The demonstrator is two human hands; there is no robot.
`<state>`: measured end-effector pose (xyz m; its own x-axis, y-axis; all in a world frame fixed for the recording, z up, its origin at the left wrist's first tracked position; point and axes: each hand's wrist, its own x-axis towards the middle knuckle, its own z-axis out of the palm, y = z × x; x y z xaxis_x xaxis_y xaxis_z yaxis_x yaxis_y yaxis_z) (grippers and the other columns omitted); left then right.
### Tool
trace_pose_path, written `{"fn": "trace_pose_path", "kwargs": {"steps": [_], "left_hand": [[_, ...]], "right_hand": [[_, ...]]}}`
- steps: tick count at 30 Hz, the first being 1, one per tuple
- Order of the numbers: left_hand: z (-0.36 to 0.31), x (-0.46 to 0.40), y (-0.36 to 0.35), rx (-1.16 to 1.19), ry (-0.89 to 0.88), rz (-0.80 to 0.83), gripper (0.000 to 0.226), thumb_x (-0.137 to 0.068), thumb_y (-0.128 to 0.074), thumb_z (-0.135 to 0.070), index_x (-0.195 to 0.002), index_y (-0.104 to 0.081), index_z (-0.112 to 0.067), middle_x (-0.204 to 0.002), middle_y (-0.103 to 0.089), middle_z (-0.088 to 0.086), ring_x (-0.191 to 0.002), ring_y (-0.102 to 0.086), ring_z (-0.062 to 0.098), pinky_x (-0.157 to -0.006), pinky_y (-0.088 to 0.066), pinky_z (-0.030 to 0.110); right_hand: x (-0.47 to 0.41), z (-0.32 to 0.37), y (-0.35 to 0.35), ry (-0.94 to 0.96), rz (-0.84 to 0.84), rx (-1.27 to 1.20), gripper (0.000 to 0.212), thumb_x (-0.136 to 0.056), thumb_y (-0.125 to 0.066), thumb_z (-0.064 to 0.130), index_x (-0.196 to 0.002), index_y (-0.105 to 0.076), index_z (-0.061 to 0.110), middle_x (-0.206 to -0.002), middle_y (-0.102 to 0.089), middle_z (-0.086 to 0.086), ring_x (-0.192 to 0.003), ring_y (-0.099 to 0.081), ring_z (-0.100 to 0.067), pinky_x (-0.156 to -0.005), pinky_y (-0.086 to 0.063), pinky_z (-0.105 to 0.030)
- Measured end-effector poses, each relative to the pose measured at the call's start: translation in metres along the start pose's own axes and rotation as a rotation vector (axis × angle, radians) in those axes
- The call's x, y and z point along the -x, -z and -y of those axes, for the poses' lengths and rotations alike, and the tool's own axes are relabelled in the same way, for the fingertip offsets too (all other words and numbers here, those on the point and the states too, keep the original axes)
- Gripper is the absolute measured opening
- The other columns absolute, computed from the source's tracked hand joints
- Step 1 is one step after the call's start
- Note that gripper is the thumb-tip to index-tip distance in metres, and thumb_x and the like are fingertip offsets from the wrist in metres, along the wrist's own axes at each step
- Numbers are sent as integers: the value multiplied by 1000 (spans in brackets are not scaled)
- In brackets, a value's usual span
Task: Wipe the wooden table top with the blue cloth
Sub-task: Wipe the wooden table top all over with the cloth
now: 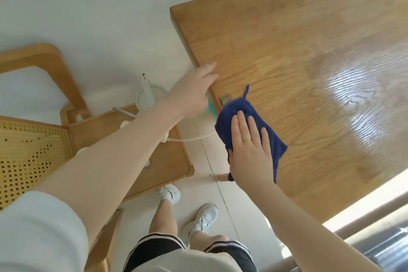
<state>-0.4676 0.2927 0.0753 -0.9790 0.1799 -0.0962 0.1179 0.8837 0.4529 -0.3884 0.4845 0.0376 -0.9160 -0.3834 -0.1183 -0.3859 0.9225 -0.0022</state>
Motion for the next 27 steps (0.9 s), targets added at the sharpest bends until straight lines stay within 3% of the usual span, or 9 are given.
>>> {"fn": "trace_pose_path", "kwargs": {"steps": [3,5,8,10,14,17,20,24,27], "left_hand": [[-11,4,-16,-312,-72,147,61,-92,-36,-10,-148,-11,-2,-158,-2,12,-146,1,23,-118,-1,34],[-14,2,-17,-448,-73,159,59,-95,-32,-14,-148,-8,-3,-158,0,10,-146,3,22,-117,0,35],[-15,-4,-7,-422,-34,197,60,-94,-39,-14,-148,-15,-6,-158,-7,7,-146,-3,20,-118,-9,36],[-22,-4,-4,-415,4,238,62,-93,-42,-16,-148,-15,-6,-158,-7,7,-146,-6,20,-118,-14,36],[-39,4,-12,-381,113,256,72,-88,-43,-7,-149,-5,-4,-158,4,9,-146,-5,22,-118,-14,35],[-42,8,-22,-422,156,226,81,-84,-46,-5,-148,3,-1,-157,11,12,-146,0,24,-118,-12,36],[-45,7,-30,-423,207,209,83,-85,-49,-7,-147,6,0,-156,15,11,-146,3,24,-118,-15,37],[-48,6,-33,-473,255,204,81,-91,-48,-20,-148,6,-2,-157,16,10,-146,3,23,-117,-16,41],[-54,18,-28,-498,278,228,83,-88,-48,-18,-149,7,-9,-156,18,8,-145,6,25,-117,-10,45]], "right_hand": [[-8,-5,3,57,33,39,101,-54,-85,22,-141,-36,6,-146,-40,-9,-134,-39,-29,-111,-23,-45],[-34,2,11,99,10,24,96,-68,-77,24,-146,-23,8,-153,-26,-9,-141,-25,-27,-114,-14,-44],[-57,12,18,83,87,-92,86,-87,-56,23,-149,4,14,-159,3,-2,-145,5,-21,-115,8,-39],[-42,5,15,86,69,-87,88,-84,-61,20,-149,-2,13,-158,-3,-3,-146,0,-22,-115,6,-39],[40,-25,-5,106,-33,-62,88,-66,-70,10,-144,-28,10,-150,-33,-6,-138,-30,-25,-114,-17,-44],[80,-36,-13,137,-20,-63,90,-65,-69,7,-143,-25,9,-149,-35,-6,-137,-27,-24,-110,-21,-46],[55,-26,-7,117,-37,-52,89,-68,-68,9,-145,-23,11,-151,-33,-5,-139,-29,-25,-113,-21,-47],[11,-10,4,63,16,-141,81,-87,-52,13,-149,0,14,-158,-6,-3,-146,-2,-23,-115,4,-42],[42,-21,-8,21,-29,-111,80,-80,-64,14,-147,-20,12,-154,-26,-5,-141,-24,-25,-115,-12,-44]]}}
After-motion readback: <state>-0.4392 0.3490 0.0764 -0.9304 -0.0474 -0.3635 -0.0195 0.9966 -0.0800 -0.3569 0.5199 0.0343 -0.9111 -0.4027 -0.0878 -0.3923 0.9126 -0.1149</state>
